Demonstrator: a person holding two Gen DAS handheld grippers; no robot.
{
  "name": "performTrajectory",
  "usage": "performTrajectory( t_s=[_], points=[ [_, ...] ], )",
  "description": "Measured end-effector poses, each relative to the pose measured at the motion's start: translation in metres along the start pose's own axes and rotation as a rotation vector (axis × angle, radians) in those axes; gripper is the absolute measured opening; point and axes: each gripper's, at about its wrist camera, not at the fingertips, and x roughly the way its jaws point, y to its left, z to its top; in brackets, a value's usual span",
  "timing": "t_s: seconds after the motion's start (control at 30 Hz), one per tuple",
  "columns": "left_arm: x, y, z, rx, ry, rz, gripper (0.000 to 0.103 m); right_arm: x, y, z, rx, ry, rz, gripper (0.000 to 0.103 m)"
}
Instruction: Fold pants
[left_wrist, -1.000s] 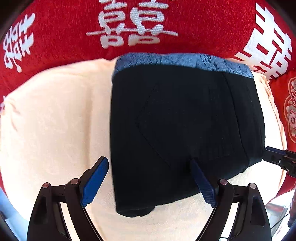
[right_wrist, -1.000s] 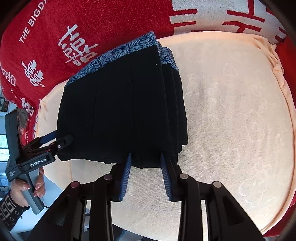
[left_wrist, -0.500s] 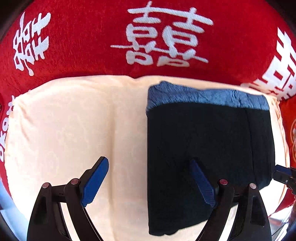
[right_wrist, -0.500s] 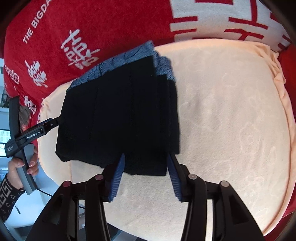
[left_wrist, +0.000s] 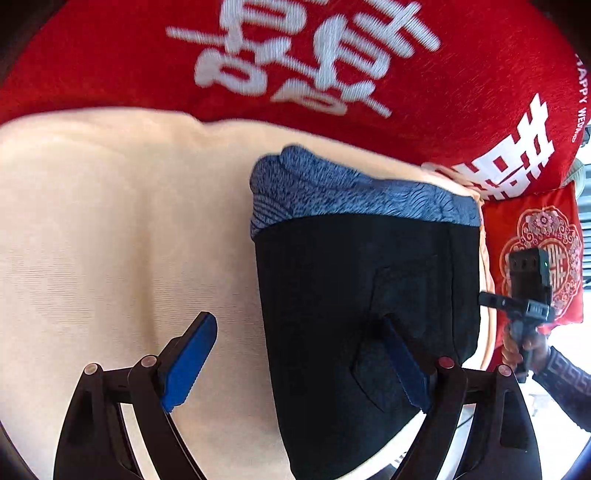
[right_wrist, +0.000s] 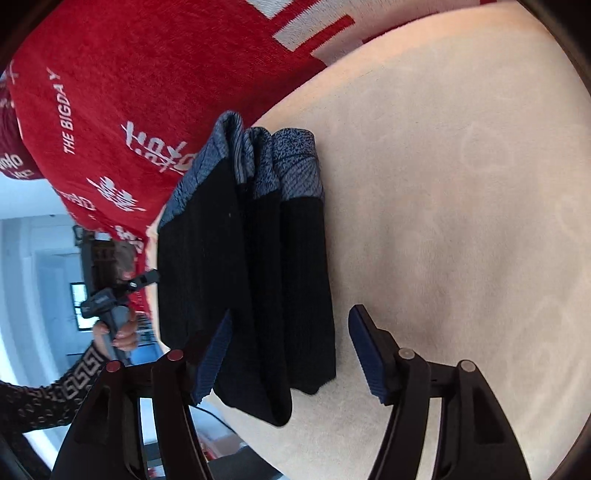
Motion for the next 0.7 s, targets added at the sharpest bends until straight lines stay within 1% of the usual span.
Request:
performTrajectory(
  t_s=[0.07, 0.2, 0.3, 0.37, 0.4, 0.47, 0.5, 0.53, 0.57, 0.6, 0.67, 0.7],
  points=[
    [0.011, -0.001, 0.003, -0.001, 0.017, -0.04, 0.09, 0.006, -0.004, 0.008, 0.008, 0.016, 0.046, 0.069],
    [0.028, -0.007, 0.006, -0.002, 0.01, -0.078, 0.09, 0.021, -0.003, 0.018, -0.016, 0.043, 0.095, 0.069],
    [0.036, -0.012, 0.007, -0.008, 0.007, -0.09, 0.09, 0.032, 0.003, 0.024, -0.032, 0.052, 0.109, 0.071],
    [0.037, -0.012, 0.005, -0.019, -0.002, -0.081, 0.09, 0.036, 0.002, 0.029, 0.003, 0.05, 0.116, 0.069],
    [0.036, -0.013, 0.004, -0.02, -0.014, -0.072, 0.088, 0.037, 0.001, 0.031, 0.035, 0.047, 0.113, 0.068],
    [0.03, -0.018, 0.0, -0.017, -0.046, -0.065, 0.077, 0.036, 0.003, 0.03, 0.048, 0.044, 0.088, 0.058],
    [0.025, -0.021, -0.003, -0.008, -0.06, -0.049, 0.073, 0.036, 0.006, 0.03, 0.048, 0.042, 0.08, 0.055],
    [0.021, -0.025, -0.006, 0.003, -0.075, -0.028, 0.071, 0.036, 0.008, 0.03, 0.055, 0.038, 0.082, 0.05],
    [0.016, -0.029, -0.008, 0.006, -0.086, -0.015, 0.066, 0.034, 0.011, 0.029, 0.063, 0.032, 0.087, 0.047],
    [0.011, -0.032, -0.01, 0.004, -0.097, -0.006, 0.062, 0.032, 0.014, 0.028, 0.064, 0.027, 0.095, 0.046],
    [0.0, -0.036, -0.013, 0.001, -0.115, -0.002, 0.058, 0.027, 0.021, 0.026, 0.07, 0.021, 0.125, 0.042],
    [-0.006, -0.039, -0.016, 0.001, -0.12, 0.001, 0.058, 0.025, 0.024, 0.024, 0.071, 0.02, 0.137, 0.042]
  ],
)
